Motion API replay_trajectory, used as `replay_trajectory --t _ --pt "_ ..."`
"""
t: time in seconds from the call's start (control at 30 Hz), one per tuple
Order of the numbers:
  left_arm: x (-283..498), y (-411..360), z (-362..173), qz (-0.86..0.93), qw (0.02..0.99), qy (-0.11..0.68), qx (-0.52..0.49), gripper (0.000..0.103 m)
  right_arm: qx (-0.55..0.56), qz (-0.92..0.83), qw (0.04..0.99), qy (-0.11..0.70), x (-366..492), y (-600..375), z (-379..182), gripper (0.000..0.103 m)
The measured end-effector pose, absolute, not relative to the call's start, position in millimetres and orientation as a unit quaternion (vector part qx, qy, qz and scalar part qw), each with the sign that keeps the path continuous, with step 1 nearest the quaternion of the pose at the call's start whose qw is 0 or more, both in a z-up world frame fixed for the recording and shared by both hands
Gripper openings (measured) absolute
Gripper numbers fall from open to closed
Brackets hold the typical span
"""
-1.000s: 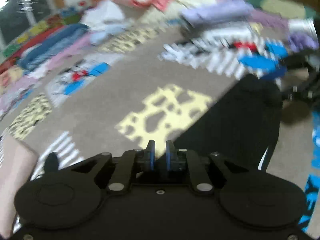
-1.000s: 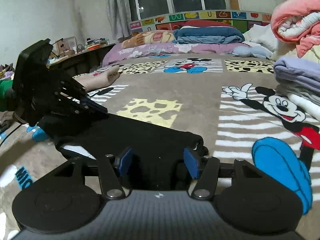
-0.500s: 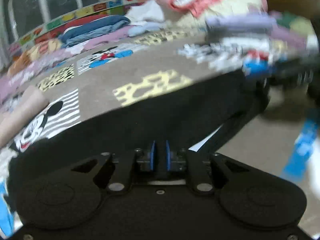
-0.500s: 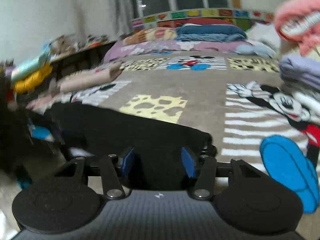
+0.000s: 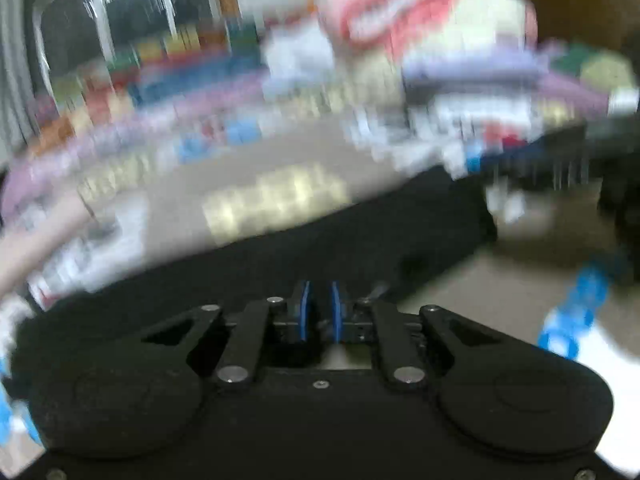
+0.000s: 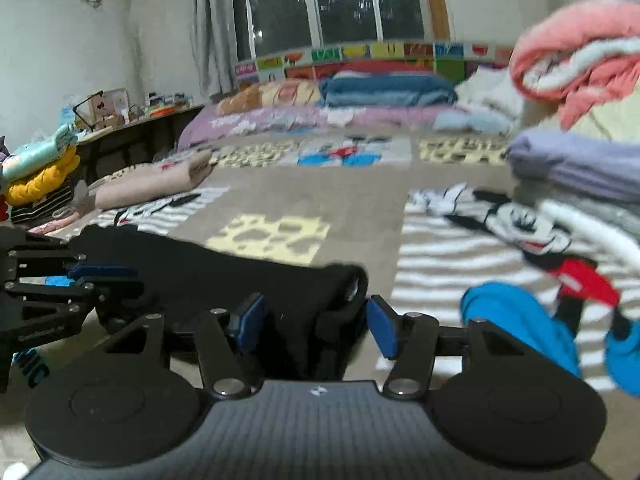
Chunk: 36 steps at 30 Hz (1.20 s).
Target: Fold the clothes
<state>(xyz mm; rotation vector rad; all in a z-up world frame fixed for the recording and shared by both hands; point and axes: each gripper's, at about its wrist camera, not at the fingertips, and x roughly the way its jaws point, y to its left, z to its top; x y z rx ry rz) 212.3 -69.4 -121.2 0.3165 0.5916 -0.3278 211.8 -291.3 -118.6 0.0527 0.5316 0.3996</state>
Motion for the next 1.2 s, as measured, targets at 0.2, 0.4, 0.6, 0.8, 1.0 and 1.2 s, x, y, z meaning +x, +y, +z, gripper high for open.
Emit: replay_trajectory --t 0.2,0.4,0.6,0.8,1.0,1.2 --pt "204 -70 -114 -0.141 0.939 0.268 0.163 0.027 0.015 0.182 0.953 0.243 207 -295 -113 0.057" --pt "168 -33 -97 -0.073 0.962 0.258 0.054 0.048 0.016 0.199 0.958 0.205 198 -292 -105 0.051" --pt "139 44 -96 -0.004 0.940 0.292 -0.176 0.048 0.009 0.240 0.940 0.244 213 -273 -116 0.049" --pt "128 137 -108 0.080 0.873 0.253 -0.409 0.050 0.020 0.269 0.923 0.273 223 -265 -123 0.050" --pt "144 182 -128 0.109 0.796 0.224 -0.551 0.059 0.060 0.283 0.918 0.270 224 -277 -125 0.050" --pt "165 185 -127 0.124 0.787 0.218 -0.564 0.059 0.099 0.294 0.912 0.269 227 -287 -128 0.050"
